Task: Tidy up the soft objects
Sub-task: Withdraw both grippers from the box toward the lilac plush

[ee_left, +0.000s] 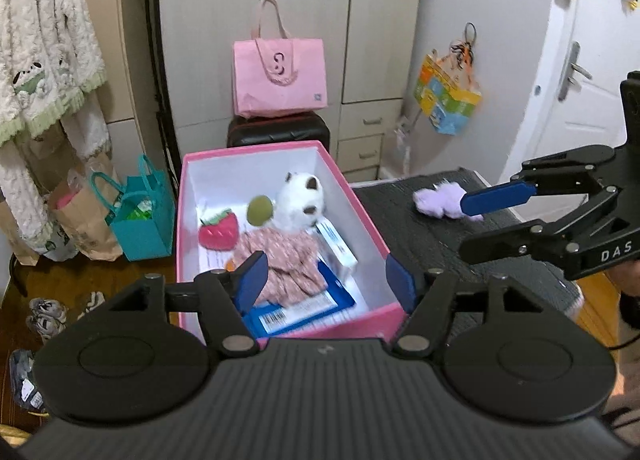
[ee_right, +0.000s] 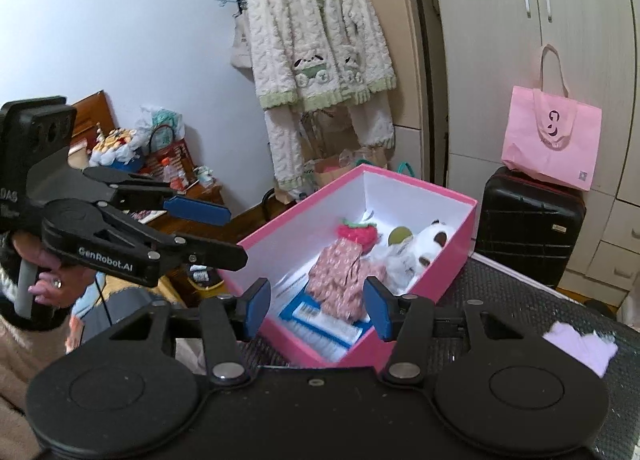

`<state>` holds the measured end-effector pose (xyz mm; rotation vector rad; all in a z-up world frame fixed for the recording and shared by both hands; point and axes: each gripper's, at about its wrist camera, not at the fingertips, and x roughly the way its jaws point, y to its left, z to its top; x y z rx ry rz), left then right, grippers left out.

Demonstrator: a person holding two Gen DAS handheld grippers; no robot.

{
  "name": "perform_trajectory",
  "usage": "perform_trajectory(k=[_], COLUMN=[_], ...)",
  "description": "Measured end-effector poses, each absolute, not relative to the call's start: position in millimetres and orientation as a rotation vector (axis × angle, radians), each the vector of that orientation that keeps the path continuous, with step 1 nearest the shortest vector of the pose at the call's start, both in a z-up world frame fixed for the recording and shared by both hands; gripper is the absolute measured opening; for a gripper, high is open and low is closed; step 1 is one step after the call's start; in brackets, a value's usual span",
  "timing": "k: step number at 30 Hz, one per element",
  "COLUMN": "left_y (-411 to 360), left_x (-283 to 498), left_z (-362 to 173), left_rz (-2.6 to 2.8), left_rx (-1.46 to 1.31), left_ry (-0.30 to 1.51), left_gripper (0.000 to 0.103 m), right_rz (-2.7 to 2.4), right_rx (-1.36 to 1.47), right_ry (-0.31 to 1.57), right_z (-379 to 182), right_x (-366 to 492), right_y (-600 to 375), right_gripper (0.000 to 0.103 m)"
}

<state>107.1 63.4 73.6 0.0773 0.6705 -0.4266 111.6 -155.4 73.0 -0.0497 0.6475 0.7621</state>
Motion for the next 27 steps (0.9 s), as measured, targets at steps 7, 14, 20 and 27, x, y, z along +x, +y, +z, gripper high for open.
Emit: perform_trajectory(k=[7,14,20,27], left_y=[53.3,35.1,10.2,-28.4], left_x=[75.9,59.0,52.3,60.6], left_z=[76.3,70.9,62.4,45.8], left_rz=[-0.447,-0.483,-0.519,-0.585], left_rx=[0.113,0.140,0.176,0.218], left_ry=[0.671,0.728,0.758,0.806], left_gripper=[0.071,0.074,0.082,0.092], right_rz=[0.757,0.741,0.726,0.680], right_rx=[-0.093,-0.120,-0.104,-0.077], right_ry=[0.622,0.601,0.602,0.613], right_z=[78.1,76.1,67.3,43.6], right_x=[74.0,44.1,31.9,29.2], right_y=[-172.6,-192.4,-211.7,-241.3], right_gripper=[0.061,0.066,0.074,0.083])
